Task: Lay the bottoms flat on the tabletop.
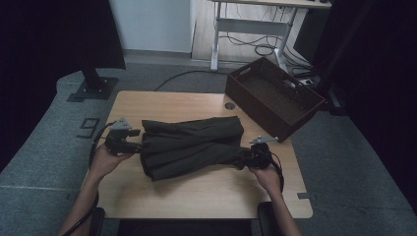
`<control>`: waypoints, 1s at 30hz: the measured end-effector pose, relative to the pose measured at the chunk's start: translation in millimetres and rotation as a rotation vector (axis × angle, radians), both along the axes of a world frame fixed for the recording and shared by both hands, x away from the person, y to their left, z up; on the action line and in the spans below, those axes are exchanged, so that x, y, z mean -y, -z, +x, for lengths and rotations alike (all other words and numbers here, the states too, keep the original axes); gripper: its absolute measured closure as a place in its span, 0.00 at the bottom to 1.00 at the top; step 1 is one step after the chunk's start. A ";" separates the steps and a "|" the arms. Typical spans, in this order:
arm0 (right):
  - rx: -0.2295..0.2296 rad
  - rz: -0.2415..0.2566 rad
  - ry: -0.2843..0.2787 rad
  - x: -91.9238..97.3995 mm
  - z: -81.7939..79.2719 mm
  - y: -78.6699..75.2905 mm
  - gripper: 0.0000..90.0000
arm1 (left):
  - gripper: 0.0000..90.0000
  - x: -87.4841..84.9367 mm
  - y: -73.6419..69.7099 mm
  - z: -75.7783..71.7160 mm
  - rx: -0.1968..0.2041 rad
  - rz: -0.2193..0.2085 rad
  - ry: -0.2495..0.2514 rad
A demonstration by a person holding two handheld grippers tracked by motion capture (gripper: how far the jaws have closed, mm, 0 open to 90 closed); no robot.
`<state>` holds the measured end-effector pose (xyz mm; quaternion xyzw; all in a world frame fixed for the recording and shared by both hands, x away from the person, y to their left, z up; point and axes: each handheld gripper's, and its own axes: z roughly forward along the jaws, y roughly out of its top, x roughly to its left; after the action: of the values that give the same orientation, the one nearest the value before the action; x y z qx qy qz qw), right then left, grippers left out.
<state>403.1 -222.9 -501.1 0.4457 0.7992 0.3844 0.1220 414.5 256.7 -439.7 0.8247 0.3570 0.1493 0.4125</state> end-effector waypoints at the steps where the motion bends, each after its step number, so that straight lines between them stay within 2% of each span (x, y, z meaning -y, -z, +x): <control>1: 0.002 0.010 -0.010 -3.4 0.2 -2.0 0.57 | 0.32 5.1 0.3 4.6 -0.001 0.000 0.011; 6: 0.013 0.028 -0.053 -27.9 2.5 -8.3 0.52 | 0.31 31.9 14.9 24.2 -0.038 0.004 0.051; 8: 0.018 0.029 -0.067 -40.1 4.3 -7.2 0.50 | 0.30 41.2 25.3 30.2 -0.054 0.030 0.057; 12: 0.021 0.006 -0.061 -57.4 7.8 1.4 0.49 | 0.32 55.6 46.7 37.8 -0.063 0.131 0.041; 13: 0.016 -0.006 -0.065 -60.8 8.7 5.2 0.50 | 0.33 57.5 50.7 38.4 -0.063 0.141 0.034; 15: 0.004 -0.045 -0.059 -65.4 9.7 13.5 0.56 | 0.40 58.8 55.8 39.2 -0.058 0.155 0.016; 18: -0.018 -0.077 -0.055 -66.5 10.0 25.7 0.65 | 0.59 57.3 58.9 40.8 -0.057 0.168 0.000; 20: -0.022 -0.079 -0.051 -64.8 10.0 28.6 0.71 | 0.70 58.2 60.8 41.8 -0.044 0.198 -0.009; 22: -0.023 -0.107 -0.050 -64.6 10.1 27.8 0.77 | 0.79 59.2 63.0 43.6 -0.039 0.220 -0.017; 26: -0.022 -0.143 -0.050 -65.8 9.9 28.0 0.84 | 0.86 56.6 66.6 47.9 -0.049 0.204 -0.031; 30: -0.030 -0.138 -0.055 -61.8 9.8 28.8 0.88 | 0.88 52.2 65.6 48.8 -0.053 0.204 -0.035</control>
<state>412.8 -161.1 -530.0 0.4197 0.8375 0.3248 0.1300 463.3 204.5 -505.4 0.8595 0.3652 0.1704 0.3144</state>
